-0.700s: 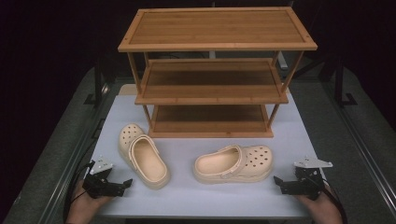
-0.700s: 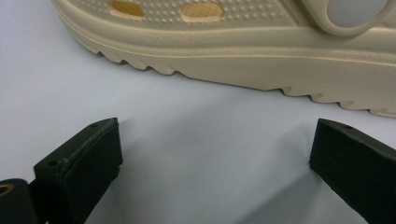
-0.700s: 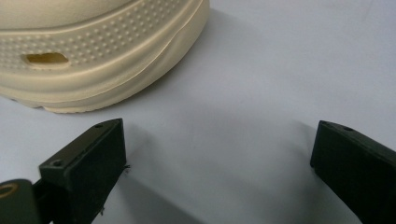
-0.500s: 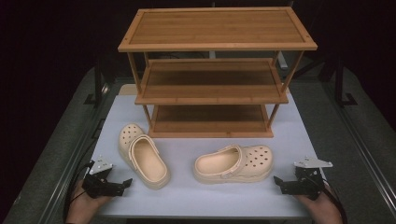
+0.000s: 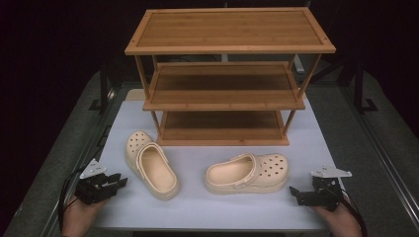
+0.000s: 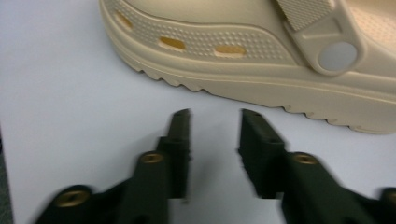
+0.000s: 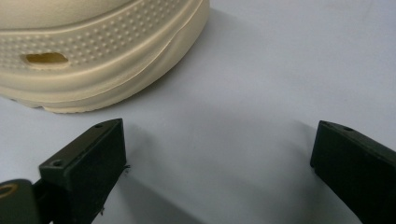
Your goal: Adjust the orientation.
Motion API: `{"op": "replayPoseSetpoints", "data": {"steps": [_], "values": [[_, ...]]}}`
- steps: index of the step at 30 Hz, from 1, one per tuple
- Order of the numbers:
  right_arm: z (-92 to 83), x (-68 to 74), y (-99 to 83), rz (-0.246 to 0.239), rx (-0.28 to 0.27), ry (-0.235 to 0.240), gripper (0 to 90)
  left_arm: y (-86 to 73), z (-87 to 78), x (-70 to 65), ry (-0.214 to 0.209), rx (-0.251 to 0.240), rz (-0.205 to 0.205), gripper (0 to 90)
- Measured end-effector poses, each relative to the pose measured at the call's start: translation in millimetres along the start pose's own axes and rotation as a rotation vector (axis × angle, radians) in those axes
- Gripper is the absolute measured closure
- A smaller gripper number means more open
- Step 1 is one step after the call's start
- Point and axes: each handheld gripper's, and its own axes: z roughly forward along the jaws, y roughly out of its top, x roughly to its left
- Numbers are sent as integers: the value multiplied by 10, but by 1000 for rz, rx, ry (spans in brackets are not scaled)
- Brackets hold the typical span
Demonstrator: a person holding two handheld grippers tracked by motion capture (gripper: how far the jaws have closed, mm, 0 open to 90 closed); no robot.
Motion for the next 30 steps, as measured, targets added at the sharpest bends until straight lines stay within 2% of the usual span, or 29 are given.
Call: {"op": "replayPoseSetpoints", "data": {"steps": [3,5,10,16,17,23,30], "values": [[0,0,0,0,0,0,29,74,-36,49,-3,5,-24,851],[0,0,0,0,0,0,29,154,-61,100,-2,5,-38,899],[0,0,-1,0,-1,0,29,343,-63,229,24,-8,-27,900],[1,-1,0,1,0,0,29,618,-2,440,46,-52,-48,900],[1,-1,0,1,0,1,29,670,26,484,59,-56,-53,900],[0,-2,-2,1,-1,1,28,889,185,701,72,-53,-62,900],[-1,0,-2,2,-1,1,29,1093,442,853,88,-51,-55,900]]}}
